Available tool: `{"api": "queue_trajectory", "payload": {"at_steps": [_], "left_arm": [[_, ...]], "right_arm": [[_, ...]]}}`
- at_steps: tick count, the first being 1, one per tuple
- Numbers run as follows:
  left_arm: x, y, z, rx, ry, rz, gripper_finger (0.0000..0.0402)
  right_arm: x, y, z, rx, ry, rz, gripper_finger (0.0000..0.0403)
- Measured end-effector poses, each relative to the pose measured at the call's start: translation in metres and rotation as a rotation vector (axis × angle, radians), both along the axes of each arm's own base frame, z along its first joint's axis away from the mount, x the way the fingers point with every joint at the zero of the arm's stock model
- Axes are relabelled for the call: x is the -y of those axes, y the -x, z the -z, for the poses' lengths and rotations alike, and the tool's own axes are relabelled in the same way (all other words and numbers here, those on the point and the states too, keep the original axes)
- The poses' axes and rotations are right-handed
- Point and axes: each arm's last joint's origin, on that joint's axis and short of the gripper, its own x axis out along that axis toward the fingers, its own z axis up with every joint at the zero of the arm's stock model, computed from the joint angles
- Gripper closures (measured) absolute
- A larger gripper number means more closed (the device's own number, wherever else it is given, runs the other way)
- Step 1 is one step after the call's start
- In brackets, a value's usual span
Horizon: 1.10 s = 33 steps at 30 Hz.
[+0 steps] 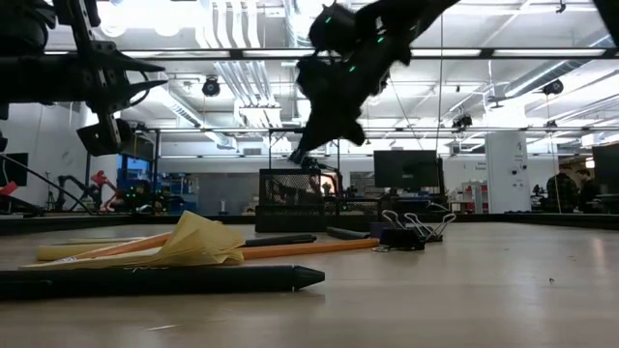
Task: Pick and place office supplies into organizer
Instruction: Put the top black binder clip into the desk organizer
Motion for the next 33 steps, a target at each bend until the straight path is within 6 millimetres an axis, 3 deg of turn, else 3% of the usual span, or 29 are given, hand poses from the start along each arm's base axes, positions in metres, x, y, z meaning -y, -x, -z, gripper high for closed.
{"api": "queue_trajectory", "payload": {"at_steps": [6, 11, 21, 29, 33], "left_arm": [[0.000, 0.000, 0.000, -0.001, -0.053, -0.002, 0.0359], [0.000, 0.000, 0.000, -0.001, -0.056, -0.002, 0.0359], [0.000, 0.000, 0.002, -0.010, -0.057, -0.002, 0.0359], [0.000, 0.000, 0.004, -0.018, -0.056, -0.001, 0.0359], [0.000, 0.000, 0.004, -0.017, -0.056, -0.001, 0.0359]], "right_arm": [[0.010, -0.036, 0.028, -0.060, 0.109, 0.089, 0.0395], [0.016, -0.054, 0.025, -0.044, 0.187, 0.119, 0.0395], [0.016, -0.058, 0.039, -0.173, 0.122, 0.107, 0.0387], [0.015, -0.055, 0.034, -0.189, 0.130, 0.149, 0.0285], [-0.007, -0.046, 0.017, -0.247, 0.207, -0.164, 0.0232]]}}
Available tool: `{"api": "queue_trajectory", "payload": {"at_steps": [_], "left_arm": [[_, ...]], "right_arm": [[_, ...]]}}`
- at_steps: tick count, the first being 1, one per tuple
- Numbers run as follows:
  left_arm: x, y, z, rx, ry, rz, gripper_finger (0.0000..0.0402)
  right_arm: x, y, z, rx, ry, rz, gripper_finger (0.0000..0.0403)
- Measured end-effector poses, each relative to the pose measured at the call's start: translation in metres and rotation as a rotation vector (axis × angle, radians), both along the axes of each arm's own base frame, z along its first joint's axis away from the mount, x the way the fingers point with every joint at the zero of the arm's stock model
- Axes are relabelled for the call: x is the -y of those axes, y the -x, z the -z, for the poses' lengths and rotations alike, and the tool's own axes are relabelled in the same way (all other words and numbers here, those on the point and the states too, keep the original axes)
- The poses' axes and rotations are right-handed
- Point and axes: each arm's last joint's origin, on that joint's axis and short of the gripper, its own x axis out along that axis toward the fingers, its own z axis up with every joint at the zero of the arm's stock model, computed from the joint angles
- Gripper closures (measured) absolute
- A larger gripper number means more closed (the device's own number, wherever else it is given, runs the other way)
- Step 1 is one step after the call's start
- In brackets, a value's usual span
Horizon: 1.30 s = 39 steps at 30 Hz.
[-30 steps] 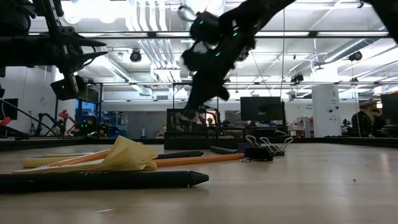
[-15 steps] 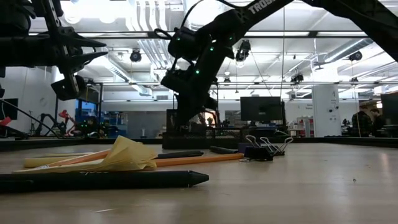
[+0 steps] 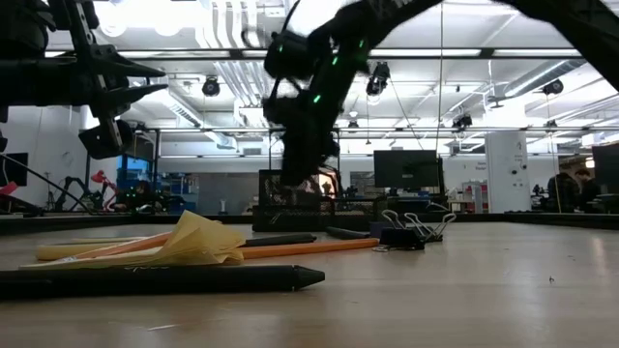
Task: Pick and place office supplies into organizer
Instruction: Put the top black binder clip into the desk organizer
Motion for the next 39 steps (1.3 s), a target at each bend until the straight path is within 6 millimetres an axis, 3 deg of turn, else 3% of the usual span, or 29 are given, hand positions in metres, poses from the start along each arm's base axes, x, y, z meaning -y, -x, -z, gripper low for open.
{"api": "queue_trajectory", "payload": {"at_steps": [5, 9, 12, 16, 20, 28, 39], "left_arm": [[0.000, 0.000, 0.000, -0.001, 0.001, 0.004, 0.0359], [0.000, 0.000, 0.001, -0.006, 0.001, 0.014, 0.0359], [0.000, 0.000, 0.002, -0.016, 0.002, 0.015, 0.0359], [0.000, 0.000, 0.004, -0.038, 0.003, 0.015, 0.0359], [0.000, 0.000, 0.004, -0.039, 0.004, 0.015, 0.0359], [0.000, 0.000, 0.004, -0.039, 0.004, 0.014, 0.0359], [0.000, -0.002, 0.008, -0.075, 0.007, 0.013, 0.0359]], "right_arm": [[-0.032, 0.036, -0.016, -0.182, -0.024, -0.270, 0.0209], [-0.040, 0.070, -0.009, -0.239, -0.155, -0.236, 0.0211], [-0.043, 0.095, -0.008, -0.241, -0.155, -0.239, 0.0216], [-0.046, 0.113, -0.009, -0.199, -0.116, -0.316, 0.0221], [-0.047, 0.118, 0.003, -0.234, -0.114, -0.377, 0.0222], [-0.049, 0.109, 0.030, -0.292, -0.189, -0.391, 0.0219], [-0.058, 0.101, 0.042, -0.262, -0.245, -0.444, 0.0220]]}}
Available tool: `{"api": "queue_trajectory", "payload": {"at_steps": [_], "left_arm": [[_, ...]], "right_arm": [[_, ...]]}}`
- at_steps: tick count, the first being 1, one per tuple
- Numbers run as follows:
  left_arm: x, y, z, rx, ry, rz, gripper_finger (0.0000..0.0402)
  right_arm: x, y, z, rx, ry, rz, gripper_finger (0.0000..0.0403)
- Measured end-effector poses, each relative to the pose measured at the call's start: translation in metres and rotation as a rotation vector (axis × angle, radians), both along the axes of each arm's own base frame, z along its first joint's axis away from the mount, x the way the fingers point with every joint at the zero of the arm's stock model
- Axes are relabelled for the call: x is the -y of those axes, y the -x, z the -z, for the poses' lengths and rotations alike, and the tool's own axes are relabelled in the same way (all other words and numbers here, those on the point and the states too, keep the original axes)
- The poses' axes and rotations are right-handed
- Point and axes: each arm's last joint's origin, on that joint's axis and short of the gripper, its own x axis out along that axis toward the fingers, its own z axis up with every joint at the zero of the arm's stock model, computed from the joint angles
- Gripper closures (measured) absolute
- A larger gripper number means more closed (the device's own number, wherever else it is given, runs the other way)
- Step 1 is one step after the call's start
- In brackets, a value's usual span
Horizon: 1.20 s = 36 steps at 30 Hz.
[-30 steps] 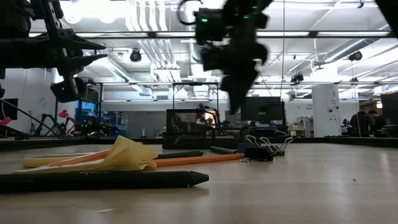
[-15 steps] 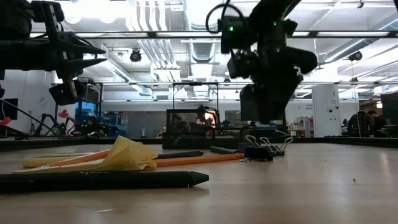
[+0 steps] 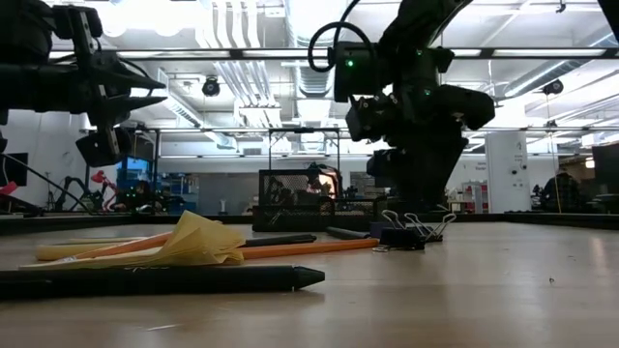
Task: Pick and place office supplies into organizer
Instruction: Put the top black binder clip into the desk organizer
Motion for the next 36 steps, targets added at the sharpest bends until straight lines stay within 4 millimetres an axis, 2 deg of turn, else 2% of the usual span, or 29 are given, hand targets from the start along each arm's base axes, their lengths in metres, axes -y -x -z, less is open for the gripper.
{"api": "queue_trajectory", "payload": {"at_steps": [10, 19, 36], "left_arm": [[0.000, -0.002, 0.004, -0.043, 0.004, -0.003, 0.0359], [0.000, -0.003, 0.006, -0.057, 0.011, 0.000, 0.0359], [0.000, -0.003, 0.006, -0.058, 0.011, 0.000, 0.0359]], "right_arm": [[-0.003, -0.001, 0.003, 0.013, -0.031, 0.008, 0.0220], [-0.004, -0.010, 0.024, -0.046, -0.088, 0.052, 0.0234], [-0.004, -0.012, 0.014, -0.052, -0.080, 0.023, 0.0289]]}}
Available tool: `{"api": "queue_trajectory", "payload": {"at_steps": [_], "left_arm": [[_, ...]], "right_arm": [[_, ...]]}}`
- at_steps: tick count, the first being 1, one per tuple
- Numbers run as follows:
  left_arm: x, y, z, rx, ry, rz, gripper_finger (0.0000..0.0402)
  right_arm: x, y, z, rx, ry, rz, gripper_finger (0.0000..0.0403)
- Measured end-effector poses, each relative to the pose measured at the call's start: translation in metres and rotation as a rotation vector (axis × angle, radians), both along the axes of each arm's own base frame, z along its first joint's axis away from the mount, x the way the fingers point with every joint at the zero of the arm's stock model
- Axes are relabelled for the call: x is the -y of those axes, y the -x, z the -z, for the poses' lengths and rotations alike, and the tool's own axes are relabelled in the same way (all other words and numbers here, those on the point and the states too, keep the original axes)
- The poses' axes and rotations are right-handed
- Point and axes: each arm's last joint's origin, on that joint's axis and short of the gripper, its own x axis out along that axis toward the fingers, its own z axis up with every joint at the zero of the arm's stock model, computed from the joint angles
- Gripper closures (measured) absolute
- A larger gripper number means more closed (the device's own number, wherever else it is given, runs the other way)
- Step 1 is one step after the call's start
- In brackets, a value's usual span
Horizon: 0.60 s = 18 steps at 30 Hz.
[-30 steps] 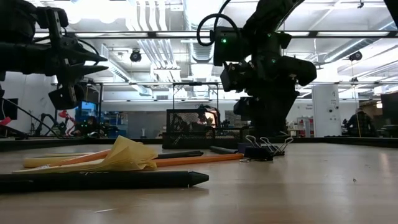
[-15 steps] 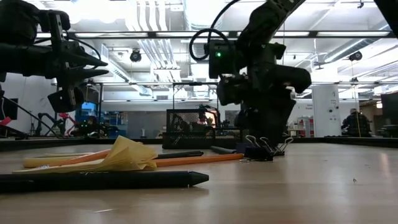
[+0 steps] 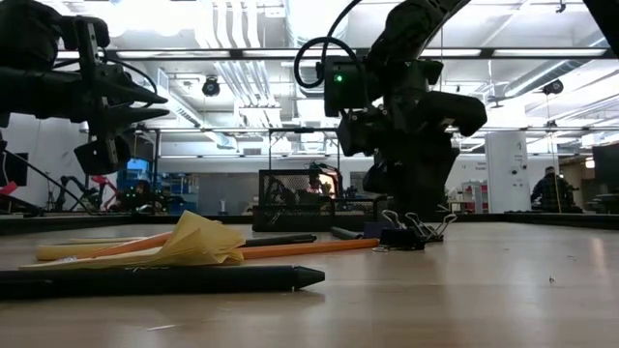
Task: Pick and place office supplies into organizer
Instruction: Put the top black binder clip into the desk organizer
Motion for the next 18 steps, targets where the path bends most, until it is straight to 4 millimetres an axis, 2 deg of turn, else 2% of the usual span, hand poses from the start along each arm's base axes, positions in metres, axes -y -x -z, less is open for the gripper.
{"api": "queue_trajectory", "payload": {"at_steps": [9, 12, 15, 18], "left_arm": [[0.000, 0.000, 0.000, 0.000, 0.000, 0.000, 0.0359], [0.000, 0.000, 0.000, 0.001, 0.000, 0.000, 0.0359], [0.000, 0.000, 0.000, 0.000, 0.000, -0.001, 0.0359], [0.000, 0.000, 0.000, 0.000, -0.001, -0.001, 0.0359]], "right_arm": [[0.002, 0.000, -0.001, 0.013, 0.066, -0.028, 0.0381], [0.004, -0.003, -0.006, 0.012, 0.143, 0.006, 0.0392], [0.008, -0.014, -0.029, 0.091, 0.259, 0.029, 0.0395], [0.016, -0.028, -0.072, 0.247, 0.368, 0.082, 0.0395]]}}
